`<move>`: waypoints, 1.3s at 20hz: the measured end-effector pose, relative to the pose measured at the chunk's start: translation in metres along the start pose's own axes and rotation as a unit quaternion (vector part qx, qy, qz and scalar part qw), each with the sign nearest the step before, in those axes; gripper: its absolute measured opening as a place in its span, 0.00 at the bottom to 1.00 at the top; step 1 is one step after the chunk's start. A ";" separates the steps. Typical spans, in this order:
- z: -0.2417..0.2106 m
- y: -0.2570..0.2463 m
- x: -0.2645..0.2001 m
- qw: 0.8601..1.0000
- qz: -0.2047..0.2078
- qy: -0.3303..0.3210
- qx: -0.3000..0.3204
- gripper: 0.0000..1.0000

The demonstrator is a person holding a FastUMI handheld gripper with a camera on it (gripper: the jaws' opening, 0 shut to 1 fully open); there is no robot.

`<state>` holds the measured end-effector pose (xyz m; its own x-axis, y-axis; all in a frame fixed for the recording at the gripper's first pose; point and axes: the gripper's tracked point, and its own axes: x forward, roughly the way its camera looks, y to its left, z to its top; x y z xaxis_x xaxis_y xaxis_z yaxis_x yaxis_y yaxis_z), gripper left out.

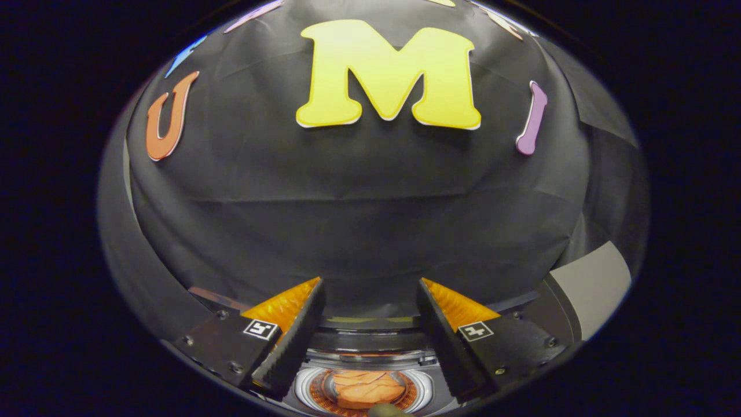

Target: Put the clothes into the washing machine and then close the washing machine lid.

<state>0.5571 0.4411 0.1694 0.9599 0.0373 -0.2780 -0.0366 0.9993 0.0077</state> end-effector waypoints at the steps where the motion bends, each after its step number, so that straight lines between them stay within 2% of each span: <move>1: 0.000 0.000 -0.001 1.000 0.000 -0.002 0.001 0.98; 9: -0.014 -0.002 -0.024 1.000 0.012 -0.013 -0.001 0.98; 16: -0.050 -0.003 -0.067 0.999 0.029 -0.016 -0.011 0.98; 26: -0.096 -0.001 -0.098 0.999 0.039 0.009 -0.024 0.97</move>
<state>0.4366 0.4365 0.1043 0.9484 0.1145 -0.2957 -0.1247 0.9921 -0.0159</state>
